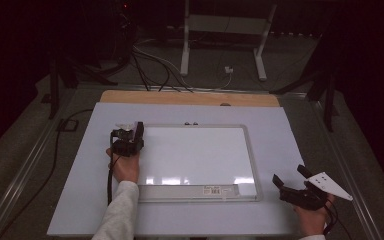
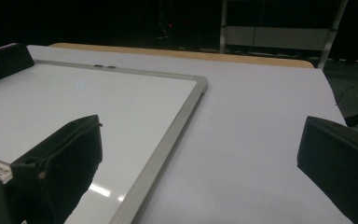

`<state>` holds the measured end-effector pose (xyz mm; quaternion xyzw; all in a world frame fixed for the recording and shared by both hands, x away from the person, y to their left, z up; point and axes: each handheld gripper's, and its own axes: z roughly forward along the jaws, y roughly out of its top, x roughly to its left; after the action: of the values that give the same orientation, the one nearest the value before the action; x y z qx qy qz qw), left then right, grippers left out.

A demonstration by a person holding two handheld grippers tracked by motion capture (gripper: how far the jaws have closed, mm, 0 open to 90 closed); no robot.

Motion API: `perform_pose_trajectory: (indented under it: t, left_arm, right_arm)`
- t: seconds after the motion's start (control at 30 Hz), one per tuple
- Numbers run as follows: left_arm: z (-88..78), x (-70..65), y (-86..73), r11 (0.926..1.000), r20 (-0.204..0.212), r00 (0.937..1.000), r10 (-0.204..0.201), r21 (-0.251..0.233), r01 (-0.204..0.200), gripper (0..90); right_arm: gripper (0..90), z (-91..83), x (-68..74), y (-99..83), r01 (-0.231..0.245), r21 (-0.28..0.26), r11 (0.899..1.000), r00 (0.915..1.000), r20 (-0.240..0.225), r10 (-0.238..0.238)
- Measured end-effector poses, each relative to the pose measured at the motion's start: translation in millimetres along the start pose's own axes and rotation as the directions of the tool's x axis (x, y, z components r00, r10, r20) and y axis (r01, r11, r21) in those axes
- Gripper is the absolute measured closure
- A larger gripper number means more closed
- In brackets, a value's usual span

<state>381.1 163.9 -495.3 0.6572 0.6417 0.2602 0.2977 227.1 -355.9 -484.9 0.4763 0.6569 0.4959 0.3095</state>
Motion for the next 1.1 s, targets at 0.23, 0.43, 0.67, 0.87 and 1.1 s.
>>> perform_pose_trajectory:
  t: [0.23,0.43,0.67,0.87,1.1]
  left_arm:
    - [-0.1,4.6,1.9,0.9997,0.036,0.9992,-0.017,-0.016,0.018,46.5]
    - [-20.7,9.7,4.6,0.9934,0.167,0.9842,0.058,-0.107,-0.041,20.6]
    - [-57.6,27.4,3.8,0.9688,0.263,0.9522,0.155,-0.229,-0.095,1.2]
    - [-83.0,41.9,-10.1,0.9418,0.282,0.9281,0.243,-0.298,-0.156,0.5]
    - [-98.9,58.7,-37.5,0.9190,0.298,0.9107,0.286,-0.354,-0.173,0.5]
  right_arm:
    - [0.3,-0.1,-0.7,-0.2,-0.003,0.000,1.000,1.0000,0.000,0.003]
    - [0.3,0.1,0.0,-0.2,-0.001,0.001,1.000,1.0000,-0.001,0.001]
    - [0.3,0.8,3.7,0.2,0.009,-0.001,1.000,0.9999,-0.012,-0.009]
    - [0.3,1.5,5.4,0.3,0.012,-0.002,1.000,0.9998,-0.018,-0.012]
    - [0.3,3.8,10.4,0.4,0.027,-0.001,1.000,0.9992,-0.031,-0.027]
